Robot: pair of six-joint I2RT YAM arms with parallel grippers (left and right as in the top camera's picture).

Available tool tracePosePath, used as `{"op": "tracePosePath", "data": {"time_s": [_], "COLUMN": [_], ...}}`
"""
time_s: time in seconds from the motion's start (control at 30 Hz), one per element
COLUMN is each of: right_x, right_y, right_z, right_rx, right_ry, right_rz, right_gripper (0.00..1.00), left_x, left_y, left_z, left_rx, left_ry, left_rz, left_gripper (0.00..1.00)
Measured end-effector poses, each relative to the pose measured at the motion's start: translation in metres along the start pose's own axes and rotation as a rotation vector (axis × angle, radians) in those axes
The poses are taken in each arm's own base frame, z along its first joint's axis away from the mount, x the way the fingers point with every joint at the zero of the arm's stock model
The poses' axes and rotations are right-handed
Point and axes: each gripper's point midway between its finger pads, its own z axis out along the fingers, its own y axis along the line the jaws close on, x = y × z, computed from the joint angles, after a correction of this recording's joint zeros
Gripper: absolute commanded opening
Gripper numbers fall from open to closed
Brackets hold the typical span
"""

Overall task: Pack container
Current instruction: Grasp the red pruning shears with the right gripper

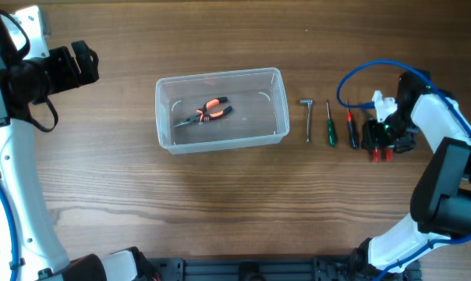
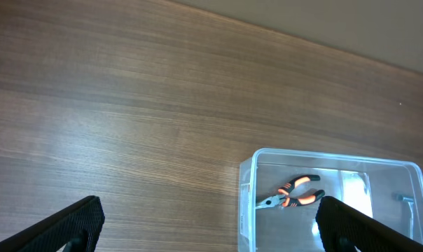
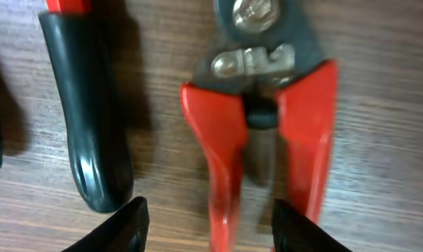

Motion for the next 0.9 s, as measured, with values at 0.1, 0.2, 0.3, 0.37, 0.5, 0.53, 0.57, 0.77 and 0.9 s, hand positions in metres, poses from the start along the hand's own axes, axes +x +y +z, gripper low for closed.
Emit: {"op": "tracePosePath", "data": {"time_s": [0.1,0.2,0.3,0.37,0.5,0.53,0.57,0.77,0.9], "right_x": [0.0,0.0,-0.002,-0.002,-0.003,-0.004,-0.004,-0.001,-0.002], "right_y": [0.002,0.003,0.002,0.002,0.002,0.001,0.001,-0.004,-0.005], "right_z": [0.004,0.007,0.008,0.008,0.008,0.008,0.008,0.012,0.013], "right_rx": [0.001,0.004,0.006,0.007,0.009,0.011,0.012,0.04,0.043], "right_ry": [-0.003,-0.009,-0.018,-0.019,-0.025,-0.026,-0.027,-0.006,-0.009], "right_rz": [-0.005,-0.008,-0.005,-0.005,-0.001,-0.001,-0.001,0.043,0.073], "right_gripper": [0.51,0.45,0.43,0.37,0.27,0.26,0.25,0.04,0.04], "left_x": [0.0,0.0,0.0,0.0,0.0,0.0,0.0,0.0,0.0], "left_y": [0.0,0.0,0.0,0.0,0.0,0.0,0.0,0.0,0.0], "left_z": [0.0,0.0,0.0,0.0,0.0,0.0,0.0,0.0,0.0], "left_rx": [0.0,0.0,0.0,0.0,0.0,0.0,0.0,0.0,0.0], "left_ry": [0.0,0.0,0.0,0.0,0.0,0.0,0.0,0.0,0.0], "left_rz": [0.0,0.0,0.0,0.0,0.0,0.0,0.0,0.0,0.0], "left_gripper": [1.0,1.0,1.0,1.0,1.0,1.0,1.0,1.0,1.0]}}
